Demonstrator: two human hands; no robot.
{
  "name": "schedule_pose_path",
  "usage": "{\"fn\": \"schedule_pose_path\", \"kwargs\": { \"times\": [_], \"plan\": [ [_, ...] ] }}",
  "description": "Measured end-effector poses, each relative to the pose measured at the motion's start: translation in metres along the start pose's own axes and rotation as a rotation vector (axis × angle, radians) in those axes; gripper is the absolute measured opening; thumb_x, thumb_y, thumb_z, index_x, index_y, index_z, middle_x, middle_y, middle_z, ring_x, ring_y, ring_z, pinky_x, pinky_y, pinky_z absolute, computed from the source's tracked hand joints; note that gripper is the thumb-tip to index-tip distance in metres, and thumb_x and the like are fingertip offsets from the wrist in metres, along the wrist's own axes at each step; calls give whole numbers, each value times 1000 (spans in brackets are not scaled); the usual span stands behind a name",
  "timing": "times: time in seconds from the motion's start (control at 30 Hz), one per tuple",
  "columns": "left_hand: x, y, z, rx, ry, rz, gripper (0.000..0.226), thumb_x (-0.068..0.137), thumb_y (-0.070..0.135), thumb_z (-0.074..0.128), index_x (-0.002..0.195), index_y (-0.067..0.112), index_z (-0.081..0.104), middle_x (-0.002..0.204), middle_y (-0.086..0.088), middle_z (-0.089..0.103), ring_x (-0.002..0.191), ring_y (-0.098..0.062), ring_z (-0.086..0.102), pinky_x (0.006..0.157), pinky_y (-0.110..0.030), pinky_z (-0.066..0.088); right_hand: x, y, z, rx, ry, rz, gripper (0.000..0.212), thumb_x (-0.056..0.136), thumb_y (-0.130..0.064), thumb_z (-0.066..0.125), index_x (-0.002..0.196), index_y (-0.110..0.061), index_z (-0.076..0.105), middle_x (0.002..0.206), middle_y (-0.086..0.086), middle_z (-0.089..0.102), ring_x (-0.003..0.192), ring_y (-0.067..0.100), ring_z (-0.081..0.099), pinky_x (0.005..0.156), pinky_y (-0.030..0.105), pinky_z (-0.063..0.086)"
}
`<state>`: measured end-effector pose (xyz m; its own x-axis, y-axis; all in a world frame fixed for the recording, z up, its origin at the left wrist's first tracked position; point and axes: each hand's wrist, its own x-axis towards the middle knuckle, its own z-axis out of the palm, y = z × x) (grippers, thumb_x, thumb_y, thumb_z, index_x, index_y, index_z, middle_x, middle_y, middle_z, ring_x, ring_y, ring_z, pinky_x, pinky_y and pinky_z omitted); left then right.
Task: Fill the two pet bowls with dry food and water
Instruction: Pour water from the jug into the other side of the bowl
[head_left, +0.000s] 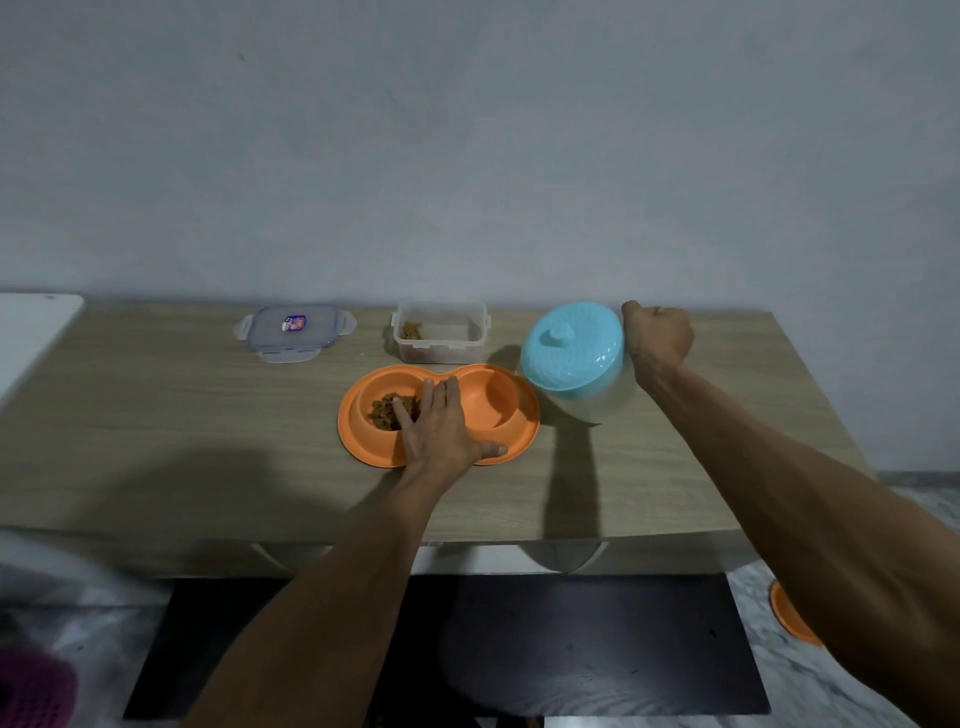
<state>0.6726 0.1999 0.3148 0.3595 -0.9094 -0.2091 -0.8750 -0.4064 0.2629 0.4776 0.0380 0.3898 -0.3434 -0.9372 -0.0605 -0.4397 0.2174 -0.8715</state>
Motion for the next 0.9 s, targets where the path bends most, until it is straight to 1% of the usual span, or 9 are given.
{"fn": "schedule_pose_path", "kwargs": {
  "times": [0.07,0.27,0.33,0.43,0.53,0.67,0.9],
  "plan": [
    [-5,-25,-8,-48,60,-8,128,62,75,71,156,13,10,164,-3,17,153,-23,3,116,-64,-2,-27,-25,14,-15,-3,-110,37,78,-22,58,45,-11,43,47,1,42,59,25,46,67,32,44],
    [-3,-19,-8,-20,35,-12,128,63,77,69,156,14,8,165,-3,15,154,-23,1,116,-64,-4,-26,-26,14,-82,2,-188,40,78,-21,56,43,-12,38,45,2,34,51,23,35,61,31,39],
    [-2,-17,-8,-16,37,-5,128,63,76,69,156,15,8,165,-3,15,154,-23,1,116,-65,-4,-24,-28,12,-108,0,-187,41,79,-22,56,43,-12,39,44,1,34,49,22,34,61,30,39],
    [-2,-16,-9,-18,32,-7,128,63,76,70,156,14,8,165,-3,14,154,-23,0,116,-65,-4,-25,-30,12,-127,-3,-195,41,79,-23,56,43,-12,40,44,2,35,52,24,37,62,31,40],
    [-2,-16,-9,-20,31,-10,128,63,76,70,156,14,8,165,-3,14,154,-23,0,116,-64,-5,-27,-34,11,-139,-3,-195,41,79,-23,56,44,-12,39,46,2,33,52,23,34,61,31,39],
    [-1,-17,-7,-22,37,-5,128,62,76,70,156,14,8,164,-4,15,154,-24,1,115,-64,-5,-28,-38,10,-151,-13,-201,38,79,-23,55,46,-10,42,46,3,34,50,22,32,59,30,37],
    [-1,-16,-8,-25,41,-8,129,61,74,71,156,13,9,164,-3,17,154,-24,1,116,-65,-4,-28,-43,9,-165,-13,-211,41,79,-23,55,44,-11,39,44,2,33,47,21,30,61,32,37]
  ]
}}
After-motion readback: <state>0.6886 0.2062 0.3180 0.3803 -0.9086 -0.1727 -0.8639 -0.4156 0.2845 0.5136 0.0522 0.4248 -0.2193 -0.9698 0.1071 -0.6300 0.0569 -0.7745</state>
